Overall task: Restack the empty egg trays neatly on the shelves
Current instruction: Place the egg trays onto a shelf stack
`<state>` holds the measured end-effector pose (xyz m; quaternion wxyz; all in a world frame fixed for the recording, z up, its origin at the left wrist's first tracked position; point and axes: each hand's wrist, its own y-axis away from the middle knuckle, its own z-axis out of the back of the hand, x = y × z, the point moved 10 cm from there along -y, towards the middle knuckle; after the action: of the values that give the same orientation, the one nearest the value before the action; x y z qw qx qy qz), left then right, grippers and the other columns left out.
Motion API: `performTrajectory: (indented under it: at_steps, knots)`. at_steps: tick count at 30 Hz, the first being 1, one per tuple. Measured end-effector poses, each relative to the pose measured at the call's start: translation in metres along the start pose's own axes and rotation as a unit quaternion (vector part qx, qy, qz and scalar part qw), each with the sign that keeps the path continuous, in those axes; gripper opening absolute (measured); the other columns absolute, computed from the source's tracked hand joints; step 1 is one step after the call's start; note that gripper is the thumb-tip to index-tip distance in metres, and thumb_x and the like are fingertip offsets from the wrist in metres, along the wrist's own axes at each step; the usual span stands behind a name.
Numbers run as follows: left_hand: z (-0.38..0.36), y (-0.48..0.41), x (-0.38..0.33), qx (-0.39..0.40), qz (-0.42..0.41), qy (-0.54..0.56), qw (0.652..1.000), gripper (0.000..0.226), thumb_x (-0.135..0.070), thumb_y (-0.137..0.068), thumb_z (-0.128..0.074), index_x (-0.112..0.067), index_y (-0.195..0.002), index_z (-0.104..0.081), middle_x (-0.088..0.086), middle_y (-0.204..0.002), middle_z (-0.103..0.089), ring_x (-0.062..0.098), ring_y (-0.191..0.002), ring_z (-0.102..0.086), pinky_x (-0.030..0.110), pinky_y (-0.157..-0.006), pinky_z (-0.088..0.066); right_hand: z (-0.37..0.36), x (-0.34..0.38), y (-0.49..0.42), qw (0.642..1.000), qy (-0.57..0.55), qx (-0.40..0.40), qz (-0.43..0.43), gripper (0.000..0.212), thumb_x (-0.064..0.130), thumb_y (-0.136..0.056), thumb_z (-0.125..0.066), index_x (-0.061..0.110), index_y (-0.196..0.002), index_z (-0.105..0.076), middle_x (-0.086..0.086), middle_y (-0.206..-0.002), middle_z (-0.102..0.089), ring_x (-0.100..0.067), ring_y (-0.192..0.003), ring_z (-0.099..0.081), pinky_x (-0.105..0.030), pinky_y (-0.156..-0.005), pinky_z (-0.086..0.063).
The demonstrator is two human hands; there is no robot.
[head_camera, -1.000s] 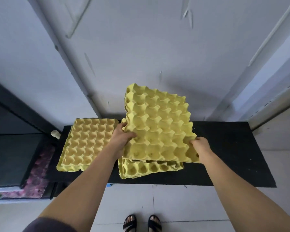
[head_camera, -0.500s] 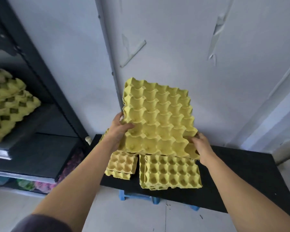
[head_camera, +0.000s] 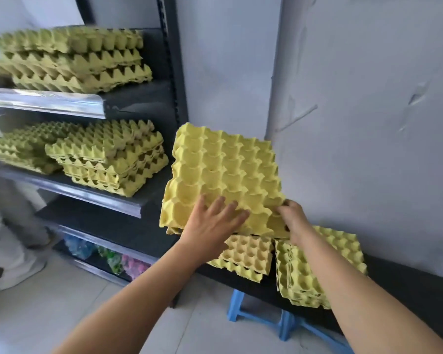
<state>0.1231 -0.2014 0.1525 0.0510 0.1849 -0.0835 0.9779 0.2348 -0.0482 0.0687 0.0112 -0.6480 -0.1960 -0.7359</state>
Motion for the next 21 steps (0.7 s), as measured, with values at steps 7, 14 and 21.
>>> performTrajectory:
  at_steps: [7,14,21]
  knots:
    - [-0.067,0.125,0.102,0.08,0.106,0.041,0.99,0.07,-0.021,-0.092,-0.042,-0.034,-0.146,0.001,0.0,-0.136,-0.042,0.026,-0.11,-0.052,0.036,-0.085,-0.044,-0.165,-0.025,0.036,0.972,0.175,0.123,-0.097,0.06,0.029,-0.077,-0.067,0.005,-0.128,-0.045,-0.012,-0.132,-0.048,-0.035,-0.123,-0.046,-0.044,-0.098,-0.04]
    - [-0.106,0.231,0.202,0.111,0.225,0.099,0.963,0.066,-0.027,-0.094,-0.042,-0.034,-0.149,-0.004,-0.003,-0.131,-0.044,0.021,-0.108,-0.054,0.032,-0.079,-0.044,-0.336,-0.046,0.056,0.93,0.159,0.296,-0.15,0.072,0.045,-0.063,-0.081,0.013,-0.122,-0.055,-0.015,-0.118,-0.064,-0.033,-0.1,-0.065,-0.045,-0.075,-0.057]
    - [-0.126,0.293,0.318,0.116,0.338,0.076,0.931,0.075,-0.03,-0.092,-0.043,-0.035,-0.148,0.007,-0.005,-0.128,-0.048,0.018,-0.108,-0.055,0.03,-0.077,-0.045,-0.494,0.005,0.068,0.898,0.142,0.409,-0.073,0.047,0.034,-0.082,-0.07,0.011,-0.121,-0.058,-0.014,-0.107,-0.067,-0.03,-0.097,-0.065,-0.04,-0.072,-0.056]
